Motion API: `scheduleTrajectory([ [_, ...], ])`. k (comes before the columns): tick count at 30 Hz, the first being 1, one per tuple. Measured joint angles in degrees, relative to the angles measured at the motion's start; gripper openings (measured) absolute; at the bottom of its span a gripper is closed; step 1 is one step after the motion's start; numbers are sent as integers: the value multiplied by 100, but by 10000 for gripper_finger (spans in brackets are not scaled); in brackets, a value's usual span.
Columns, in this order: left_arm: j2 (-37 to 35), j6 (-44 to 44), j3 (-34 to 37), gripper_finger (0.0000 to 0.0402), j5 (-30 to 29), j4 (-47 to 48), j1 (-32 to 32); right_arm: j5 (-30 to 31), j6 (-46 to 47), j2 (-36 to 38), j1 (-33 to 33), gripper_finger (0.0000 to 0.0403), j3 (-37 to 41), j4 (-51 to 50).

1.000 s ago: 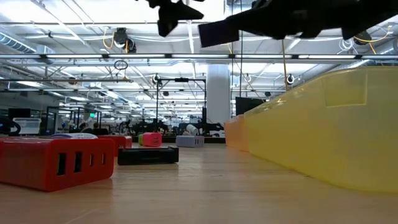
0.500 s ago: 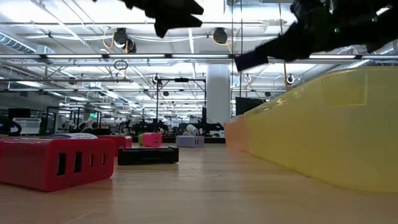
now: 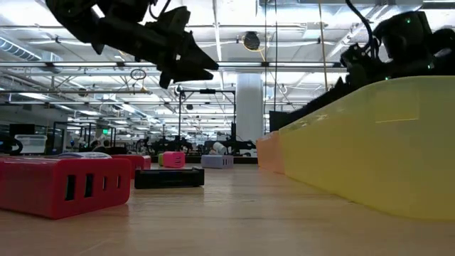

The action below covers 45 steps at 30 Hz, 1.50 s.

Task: Pick & Place Office items
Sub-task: Put the dark blue timer into the orange bin, then put the blue timer into the orange bin

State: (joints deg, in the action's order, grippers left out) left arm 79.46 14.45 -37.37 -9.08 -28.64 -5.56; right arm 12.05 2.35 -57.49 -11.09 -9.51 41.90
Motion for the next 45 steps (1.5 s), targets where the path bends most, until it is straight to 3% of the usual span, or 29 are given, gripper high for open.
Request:
scheduleTrajectory([
  [19,2,437,71,170,-2,180,96,-24,319,0,-160,78,235,42],
  [32,2,434,71,170,-2,183,118,-79,647,0,-158,191,233,401],
  [38,2,532,71,170,-3,261,118,-1291,753,0,-158,226,233,1002],
  [42,2,774,68,170,19,554,118,-2068,1000,0,-155,230,233,1538],
  [45,3,1184,68,170,369,752,113,-2416,1163,0,-155,227,232,1753],
])
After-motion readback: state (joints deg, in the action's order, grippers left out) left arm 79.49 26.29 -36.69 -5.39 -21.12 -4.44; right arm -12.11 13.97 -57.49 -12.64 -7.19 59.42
